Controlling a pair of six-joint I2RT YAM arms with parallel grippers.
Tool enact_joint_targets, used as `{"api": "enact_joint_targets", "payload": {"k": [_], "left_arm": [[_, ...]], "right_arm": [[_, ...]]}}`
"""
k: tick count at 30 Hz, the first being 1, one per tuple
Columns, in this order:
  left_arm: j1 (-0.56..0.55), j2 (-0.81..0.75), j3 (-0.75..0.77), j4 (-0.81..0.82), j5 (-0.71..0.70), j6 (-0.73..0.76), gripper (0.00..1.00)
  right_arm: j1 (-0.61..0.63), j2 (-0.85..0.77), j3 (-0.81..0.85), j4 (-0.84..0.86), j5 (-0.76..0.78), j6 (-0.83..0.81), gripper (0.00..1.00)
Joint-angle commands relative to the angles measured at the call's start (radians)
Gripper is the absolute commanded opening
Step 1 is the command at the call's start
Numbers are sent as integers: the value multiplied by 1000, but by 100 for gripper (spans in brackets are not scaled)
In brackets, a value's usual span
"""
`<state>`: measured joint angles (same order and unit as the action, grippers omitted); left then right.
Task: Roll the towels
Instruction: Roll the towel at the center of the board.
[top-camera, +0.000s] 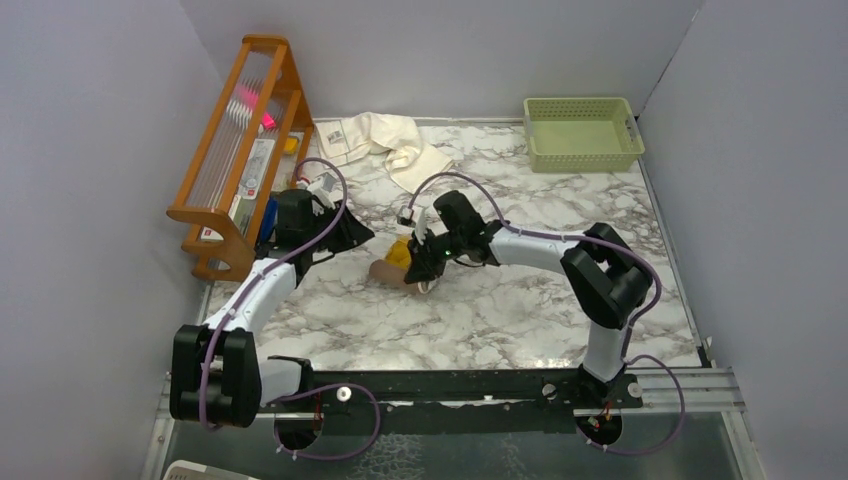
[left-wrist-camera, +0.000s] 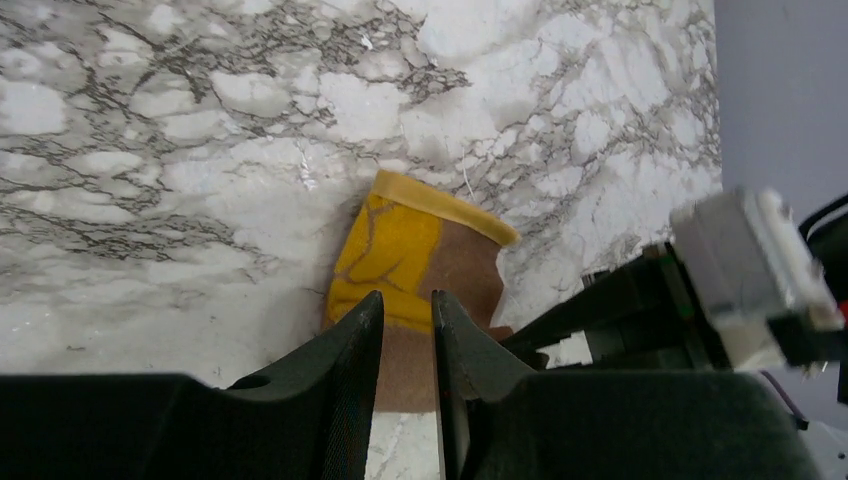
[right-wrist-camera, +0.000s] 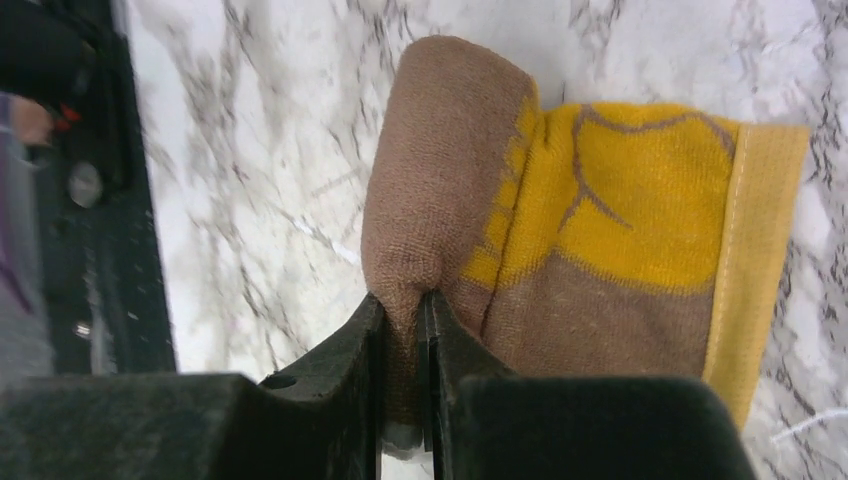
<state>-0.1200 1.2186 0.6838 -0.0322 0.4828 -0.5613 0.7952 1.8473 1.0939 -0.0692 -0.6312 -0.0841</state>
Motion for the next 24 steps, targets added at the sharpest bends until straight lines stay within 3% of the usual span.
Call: {"api": "enact_joint_targets", "payload": {"k": [1,6,12,24], "left_arm": [[-10,-7,-47,35,102,-3,27],[-73,-13,-115,100,93,-38,27],[-121,49,-189,300,102,-153,25],[-167,159,-204,367,71,-150,24]], "right_arm": [[-48,74,97,-17,-209,200,1],[-130,103,38,155,-328,403,1],[-158,161,23,170,-328,452,1],[-180,253,-39,349,-351,632,1]]}}
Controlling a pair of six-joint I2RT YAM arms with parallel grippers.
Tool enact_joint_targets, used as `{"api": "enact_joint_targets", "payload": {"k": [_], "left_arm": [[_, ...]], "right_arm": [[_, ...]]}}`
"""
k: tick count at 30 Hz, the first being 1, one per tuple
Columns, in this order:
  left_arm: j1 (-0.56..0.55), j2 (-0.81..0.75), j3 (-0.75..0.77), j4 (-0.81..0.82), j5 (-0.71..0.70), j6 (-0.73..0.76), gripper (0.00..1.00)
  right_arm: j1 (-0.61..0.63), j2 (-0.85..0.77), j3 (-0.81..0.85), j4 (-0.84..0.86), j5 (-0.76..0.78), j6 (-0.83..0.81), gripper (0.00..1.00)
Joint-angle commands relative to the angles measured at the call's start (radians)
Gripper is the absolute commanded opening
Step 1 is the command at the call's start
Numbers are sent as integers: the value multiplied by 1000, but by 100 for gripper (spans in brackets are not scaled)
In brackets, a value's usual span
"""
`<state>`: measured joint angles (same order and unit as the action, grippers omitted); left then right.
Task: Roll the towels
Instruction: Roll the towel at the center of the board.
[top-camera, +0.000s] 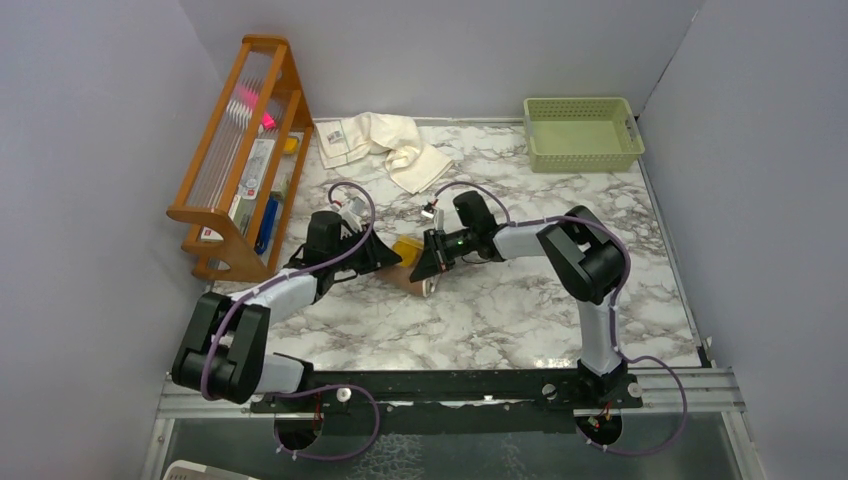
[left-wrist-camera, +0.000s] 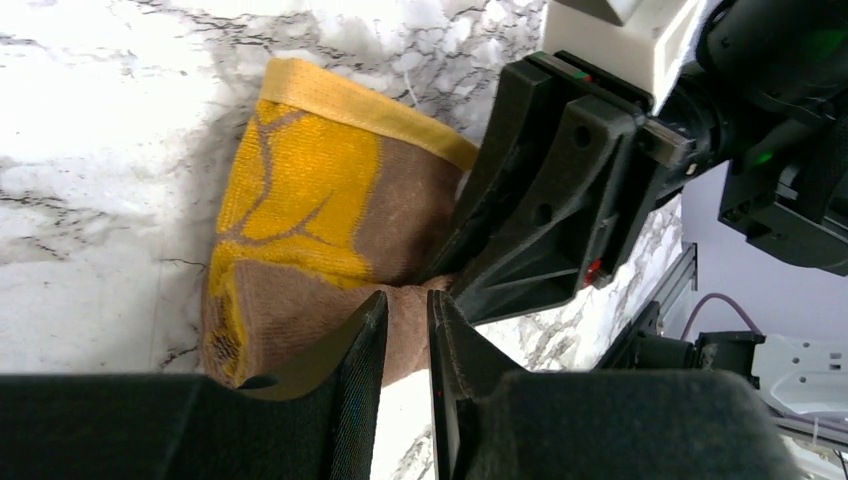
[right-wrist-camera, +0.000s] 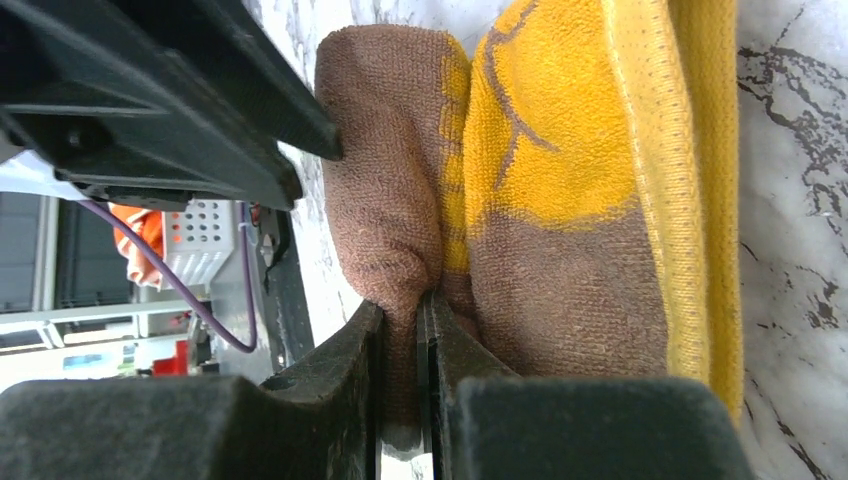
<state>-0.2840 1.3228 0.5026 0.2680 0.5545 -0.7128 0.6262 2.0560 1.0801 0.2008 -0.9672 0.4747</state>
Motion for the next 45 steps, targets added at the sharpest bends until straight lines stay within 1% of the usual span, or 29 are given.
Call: {"api": "enact_joint_targets", "payload": {"k": [1,7,10,15,16,18,20,21,23,24,25,26,29,30,32,33,34,35,36,37,38,39,41,43,45], "left_arm": [[-2,73,-28,76,-8,4,23],[-5,143,-43,142,-23,-13,22],[-12,169,-42,158,-58,-6,22],[-41,252,-42,216,-127,-1,21],[-48,274,-41,226,-132,-1,21],[-62,311,-41,246,-140,-2,20],[-73,336,-47,256,-155,-1,19],[-77,345,-51,256,-160,1,19],[-78,356,-61,256,-169,8,19],[-78,358,-67,257,-173,11,19],[-78,359,-72,257,-177,13,19],[-78,359,-76,257,-180,14,19],[-78,357,-92,257,-186,15,19],[-77,356,-96,257,-188,15,19],[-77,355,-103,257,-194,15,19],[-77,358,-104,257,-196,16,19],[-78,362,-104,257,-197,18,19],[-78,367,-102,257,-198,19,19],[-78,371,-98,257,-195,19,19],[-78,372,-94,257,-189,19,19],[-78,372,-92,257,-183,18,18],[-78,372,-92,257,-184,16,19],[-78,367,-92,257,-186,13,19],[-78,363,-93,257,-186,8,19],[-79,363,-95,257,-188,6,19]], "right_arm": [[-14,46,-28,89,-14,83,1],[-41,51,-60,164,-25,150,1],[-50,58,-78,205,-29,184,1],[-51,50,-71,215,-46,150,1],[-51,33,-65,195,-34,117,5],[-50,-24,-62,131,21,17,16],[-49,-104,-72,94,84,-71,26],[-49,-141,-72,68,117,-117,29],[-50,-209,-71,24,170,-209,32],[-49,-245,-75,15,188,-249,47],[-49,-285,-90,22,208,-292,80],[-49,-328,-113,48,237,-328,89],[-48,-475,-236,209,358,-392,93],[-48,-510,-282,292,405,-387,99],[-48,-517,-350,397,547,-319,100],[-49,-480,-349,404,620,-235,100],[-62,-418,-299,349,573,-227,100],[-72,-358,-227,258,430,-297,90],[-72,-317,-138,153,359,-354,75],[-62,-309,-91,115,344,-369,70],[-40,-346,-119,158,382,-399,69],[5,-402,-188,239,453,-484,71],[132,-488,-310,381,653,-748,80],[236,-508,-376,433,784,-970,81],[293,-508,-440,463,842,-1104,81]]}}
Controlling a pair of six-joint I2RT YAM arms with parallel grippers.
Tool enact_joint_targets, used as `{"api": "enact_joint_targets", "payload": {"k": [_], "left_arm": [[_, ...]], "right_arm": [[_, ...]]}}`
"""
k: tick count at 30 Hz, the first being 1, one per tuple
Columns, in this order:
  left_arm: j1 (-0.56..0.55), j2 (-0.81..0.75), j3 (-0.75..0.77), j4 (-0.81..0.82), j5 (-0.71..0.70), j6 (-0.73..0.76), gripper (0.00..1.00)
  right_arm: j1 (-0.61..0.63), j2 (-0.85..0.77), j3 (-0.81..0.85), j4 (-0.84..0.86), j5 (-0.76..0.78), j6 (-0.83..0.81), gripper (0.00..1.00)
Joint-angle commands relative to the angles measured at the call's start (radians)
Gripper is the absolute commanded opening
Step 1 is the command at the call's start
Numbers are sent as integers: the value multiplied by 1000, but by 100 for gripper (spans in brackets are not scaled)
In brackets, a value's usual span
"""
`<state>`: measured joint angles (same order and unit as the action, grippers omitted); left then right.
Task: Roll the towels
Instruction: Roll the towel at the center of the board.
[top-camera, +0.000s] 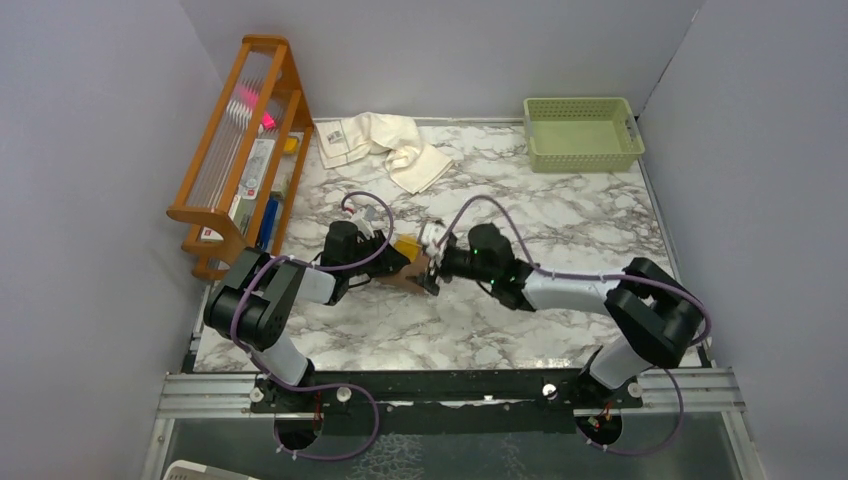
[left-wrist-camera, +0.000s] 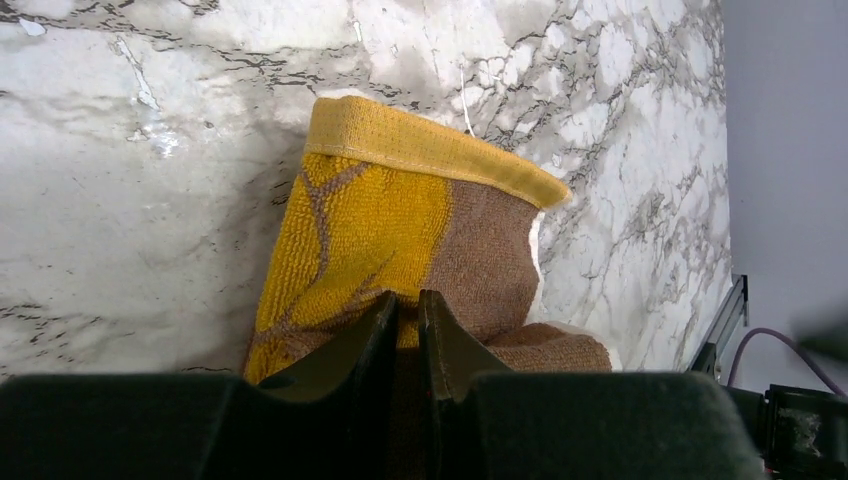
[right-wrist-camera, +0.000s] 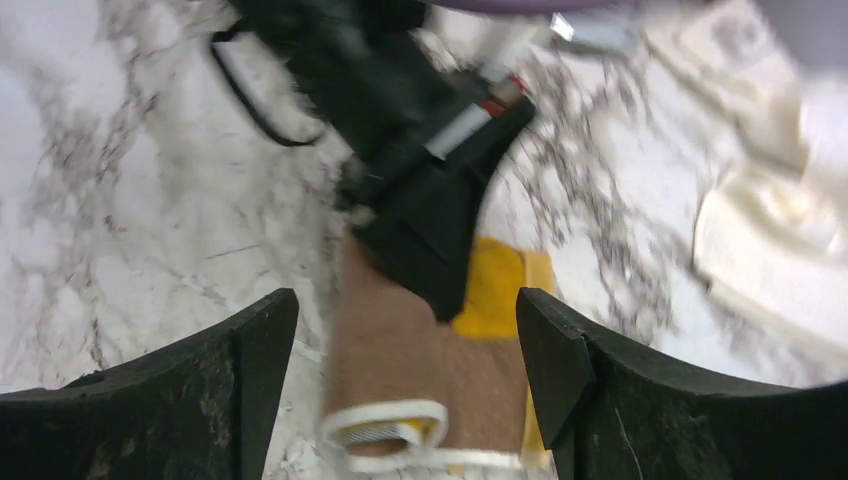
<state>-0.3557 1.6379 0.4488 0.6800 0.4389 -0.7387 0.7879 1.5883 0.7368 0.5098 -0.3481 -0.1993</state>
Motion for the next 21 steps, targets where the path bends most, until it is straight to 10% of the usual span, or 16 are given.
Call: {"api": "enact_joint_targets", "payload": {"k": [1,21], "left_arm": [[-6,48,-43,-155,-72,32,19],[-6,87,-41,-155,-53,36,19]], "right_arm": [[150,-40,-131,185,233,-479,82],[208,123,-44,23,136,-621,82]]}}
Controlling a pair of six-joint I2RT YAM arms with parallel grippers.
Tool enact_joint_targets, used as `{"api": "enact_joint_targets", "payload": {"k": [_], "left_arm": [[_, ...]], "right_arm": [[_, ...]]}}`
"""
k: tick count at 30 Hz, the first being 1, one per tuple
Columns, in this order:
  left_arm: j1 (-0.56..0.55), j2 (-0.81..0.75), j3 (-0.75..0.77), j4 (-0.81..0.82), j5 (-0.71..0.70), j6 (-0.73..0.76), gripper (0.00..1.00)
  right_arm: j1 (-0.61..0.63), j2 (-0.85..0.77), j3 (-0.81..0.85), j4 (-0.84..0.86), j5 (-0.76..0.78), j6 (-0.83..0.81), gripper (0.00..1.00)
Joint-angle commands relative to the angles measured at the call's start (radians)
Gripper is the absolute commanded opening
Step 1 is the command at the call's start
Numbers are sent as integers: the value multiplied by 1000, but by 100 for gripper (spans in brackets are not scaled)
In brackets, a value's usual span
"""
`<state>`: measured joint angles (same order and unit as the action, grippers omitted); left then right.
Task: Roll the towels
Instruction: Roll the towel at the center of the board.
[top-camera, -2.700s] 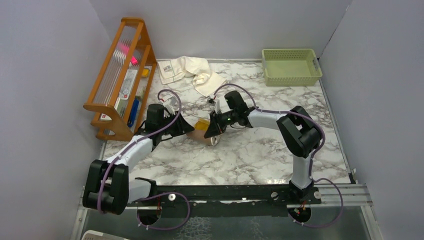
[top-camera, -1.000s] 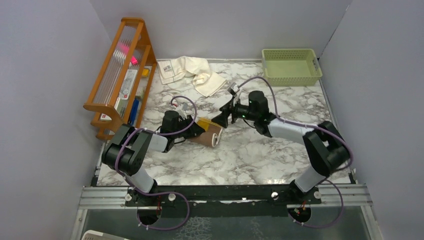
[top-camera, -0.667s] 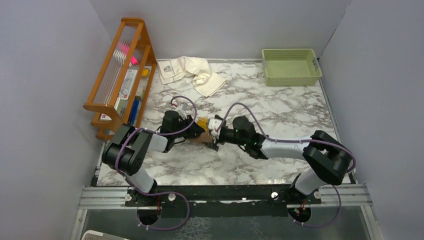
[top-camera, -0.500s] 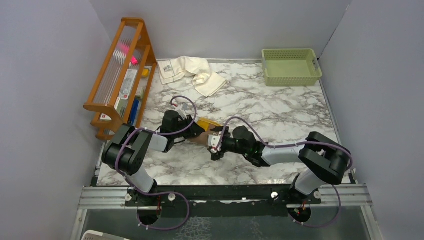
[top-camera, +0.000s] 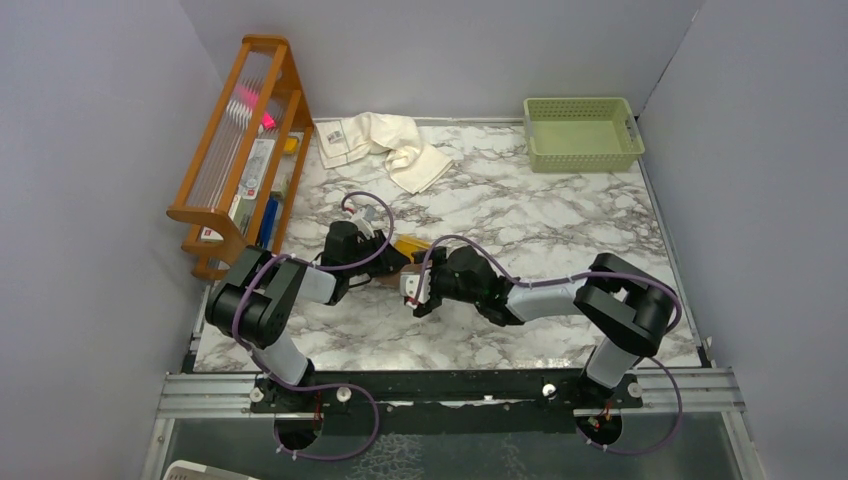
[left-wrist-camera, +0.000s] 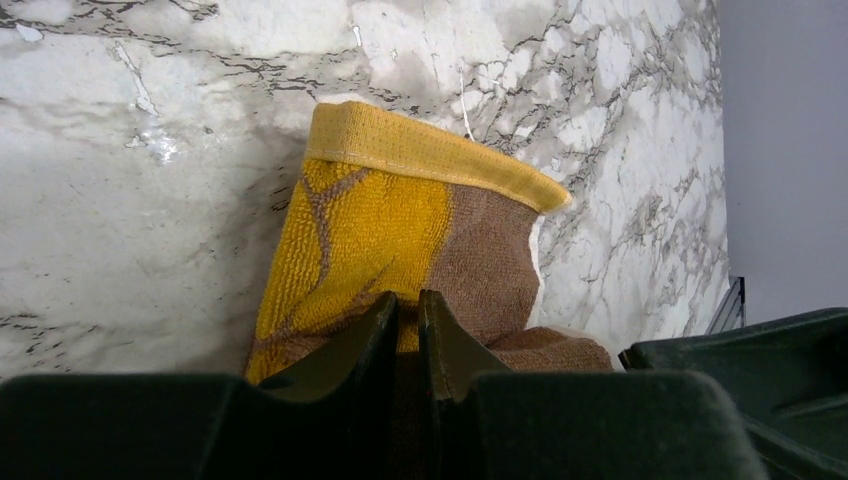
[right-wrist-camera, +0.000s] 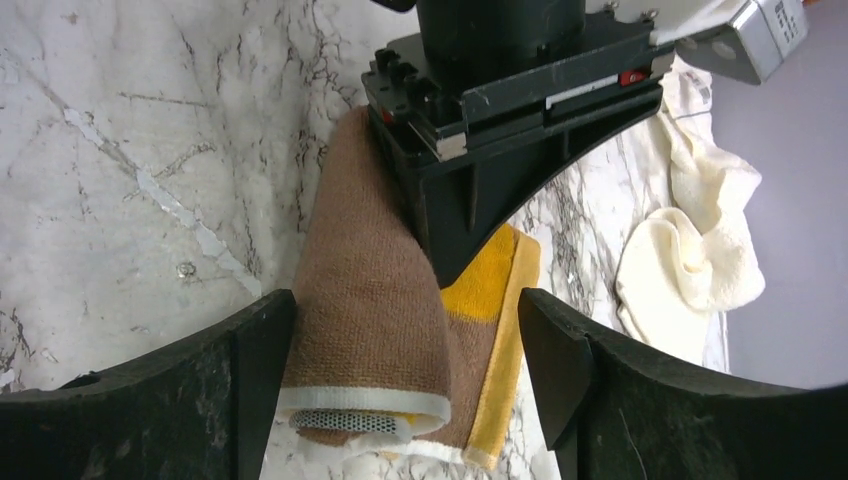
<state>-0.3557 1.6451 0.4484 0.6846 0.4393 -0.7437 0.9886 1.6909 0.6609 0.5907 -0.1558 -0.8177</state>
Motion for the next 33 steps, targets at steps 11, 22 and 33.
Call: {"api": "enact_joint_targets", "payload": {"k": [11,22,33], "left_arm": [[-6,92,-29,-166,-41,42,19],[-6,94,-19,-180,-36,51,18],[113,-134,72,-337,38,40,20]], "right_arm": [[8,42,38,-173,-70,42,76],[8,112,97,-257,20,104,46],[-12,119,186,-395,32,251,12]]}}
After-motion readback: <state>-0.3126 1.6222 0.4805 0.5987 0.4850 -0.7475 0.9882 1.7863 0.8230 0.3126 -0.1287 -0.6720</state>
